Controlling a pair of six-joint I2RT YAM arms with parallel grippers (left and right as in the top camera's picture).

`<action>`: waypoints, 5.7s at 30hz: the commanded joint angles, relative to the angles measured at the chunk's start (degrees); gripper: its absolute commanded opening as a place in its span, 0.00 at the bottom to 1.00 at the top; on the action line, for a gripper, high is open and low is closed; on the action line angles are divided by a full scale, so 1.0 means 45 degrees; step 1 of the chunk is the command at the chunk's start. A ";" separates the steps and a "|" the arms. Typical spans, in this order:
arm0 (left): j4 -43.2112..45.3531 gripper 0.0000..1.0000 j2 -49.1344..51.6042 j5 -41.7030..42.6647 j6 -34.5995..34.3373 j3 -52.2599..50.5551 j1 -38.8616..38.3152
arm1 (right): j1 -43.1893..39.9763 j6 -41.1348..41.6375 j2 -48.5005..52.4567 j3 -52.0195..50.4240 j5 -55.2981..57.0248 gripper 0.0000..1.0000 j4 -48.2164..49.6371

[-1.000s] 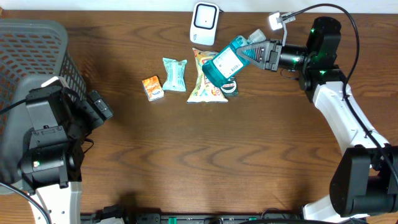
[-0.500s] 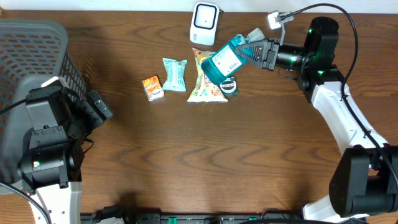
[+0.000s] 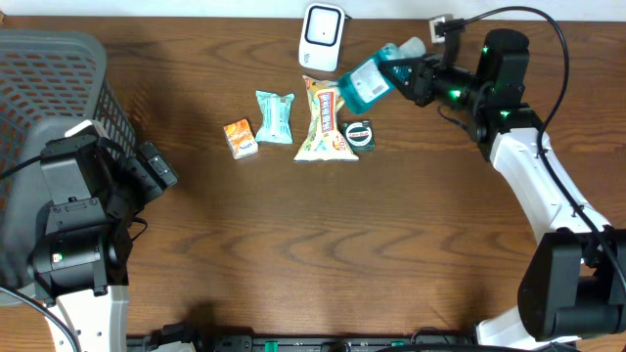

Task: Scan the item barcode
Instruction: 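Lift the bottle with the right gripper and tilt it toward the scanner, then lower the bottle with the right gripper and lay it on the table, then regrasp the lying bottle with the right gripper and stand it upright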

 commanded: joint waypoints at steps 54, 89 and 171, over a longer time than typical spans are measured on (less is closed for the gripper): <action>-0.0034 0.98 0.0024 -0.0155 -0.0112 0.0068 0.0078 | 0.2200 -0.3531 0.1729 0.0311 0.9981 0.92 -0.3045; -0.0034 0.98 0.0024 -0.0155 -0.0112 0.0068 0.0078 | -0.0476 -0.9160 0.3502 0.0427 0.4818 0.99 -0.2968; -0.0034 0.98 0.0024 -0.0155 -0.0112 0.0068 0.0078 | 0.1530 -0.4575 0.1923 0.0223 0.8820 0.99 -0.8422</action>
